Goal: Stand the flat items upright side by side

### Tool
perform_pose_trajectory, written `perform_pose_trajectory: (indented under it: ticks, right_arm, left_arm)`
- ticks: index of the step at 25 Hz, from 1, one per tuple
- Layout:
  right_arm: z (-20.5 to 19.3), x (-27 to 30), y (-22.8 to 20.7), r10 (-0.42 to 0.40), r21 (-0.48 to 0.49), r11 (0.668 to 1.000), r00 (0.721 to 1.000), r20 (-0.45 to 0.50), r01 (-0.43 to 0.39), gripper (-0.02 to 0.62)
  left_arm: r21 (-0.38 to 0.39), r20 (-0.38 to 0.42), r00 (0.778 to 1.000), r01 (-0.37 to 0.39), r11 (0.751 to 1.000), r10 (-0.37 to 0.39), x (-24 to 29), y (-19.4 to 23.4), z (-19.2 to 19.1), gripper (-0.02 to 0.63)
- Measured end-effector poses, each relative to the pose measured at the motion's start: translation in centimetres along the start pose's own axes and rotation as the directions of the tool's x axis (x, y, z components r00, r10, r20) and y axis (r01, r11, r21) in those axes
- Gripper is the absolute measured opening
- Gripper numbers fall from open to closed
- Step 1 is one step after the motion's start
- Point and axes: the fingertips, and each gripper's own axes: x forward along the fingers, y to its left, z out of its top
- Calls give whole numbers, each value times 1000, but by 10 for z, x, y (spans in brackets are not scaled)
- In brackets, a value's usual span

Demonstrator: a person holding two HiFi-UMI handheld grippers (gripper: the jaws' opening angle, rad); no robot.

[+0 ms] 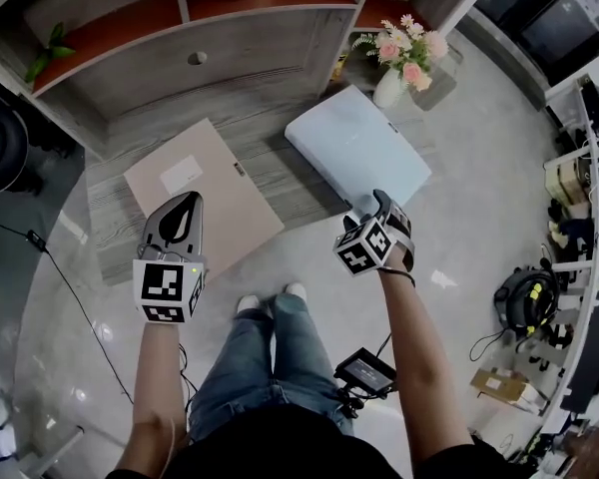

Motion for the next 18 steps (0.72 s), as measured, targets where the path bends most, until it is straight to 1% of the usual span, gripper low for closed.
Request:
perform_pose_trajectory:
  ticks: [2,4,6,8,13,18]
  right_arm:
    - [-5,5,1,-44,-62,997,998,-33,42,373]
    - [-11,11,1,-92,-138,987,993,-69,81,373]
    - [-15,17,1,-137,-219,969,985,-106,111,373]
    - [-20,25,2,-187,-278,950,973,-135,144,373]
    - [-26,36,-4,-297,-348,912,935,-193,218,376]
    - [-31,48,-16,-365,-379,888,901,-235,260,385]
  left_arm:
    - [5,1,1000,3,1000,-3,-3,0,-3,11]
    - [8,3,1000,3,1000,-3,-4,0,-6,11]
    - [11,0,1000,4,1000,-4,-6,1,-9,11]
    - [16,-4,1000,6,1000,-6,-8,1,-14,11]
    - [29,-17,1000,4,1000,-4,-13,5,-21,11]
    - [53,-24,1000,3,999,-2,-15,10,-25,11]
